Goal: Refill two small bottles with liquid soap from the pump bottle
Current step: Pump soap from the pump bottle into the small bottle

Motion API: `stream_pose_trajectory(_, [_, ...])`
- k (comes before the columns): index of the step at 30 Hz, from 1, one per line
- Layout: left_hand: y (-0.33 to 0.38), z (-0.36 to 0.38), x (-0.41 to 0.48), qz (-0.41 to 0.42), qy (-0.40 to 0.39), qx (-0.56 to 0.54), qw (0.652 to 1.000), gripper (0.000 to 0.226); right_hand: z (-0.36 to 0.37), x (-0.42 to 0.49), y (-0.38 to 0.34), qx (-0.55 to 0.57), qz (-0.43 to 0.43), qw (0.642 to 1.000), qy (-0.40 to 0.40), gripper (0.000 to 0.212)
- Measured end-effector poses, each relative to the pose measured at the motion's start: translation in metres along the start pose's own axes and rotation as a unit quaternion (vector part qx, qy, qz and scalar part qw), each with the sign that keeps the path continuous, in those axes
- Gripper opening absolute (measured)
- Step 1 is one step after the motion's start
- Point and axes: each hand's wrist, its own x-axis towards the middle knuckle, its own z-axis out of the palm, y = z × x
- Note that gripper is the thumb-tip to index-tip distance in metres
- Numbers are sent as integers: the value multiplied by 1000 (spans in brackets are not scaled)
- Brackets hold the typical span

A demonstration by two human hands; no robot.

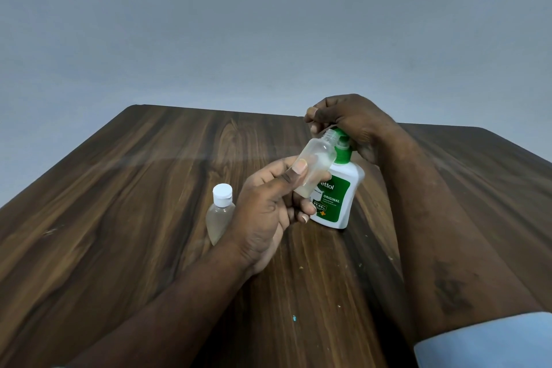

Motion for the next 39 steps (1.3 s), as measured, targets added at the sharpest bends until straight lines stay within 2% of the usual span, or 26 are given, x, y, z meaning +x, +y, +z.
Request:
stream_pose_trajectory(7, [3,2,-2,-7,13,-13,1000,40,1,0,2,-13,20,1000,-2,18])
stream_pose_trajectory(15, [1,0,0,-4,18,-28,999,36,-1,2,1,-36,0,999,0,16])
stream_pose_trajectory(24, [1,-2,1,0,26,-15,1000,49,1,2,1,-4,-2,1000,4,15])
stream_pose_trajectory(27, [1,-2,1,3,27,-8,1000,44,2,2,3,1,5,1000,5,14])
stream_pose_trajectory(33, [0,-2,2,1,25,-4,1000,41,1,2,4,-32,5,999,3,23])
stream_pose_trajectory(39, [0,-3,2,-3,26,-10,1000,44,0,0,-1,-44,-3,999,6,23])
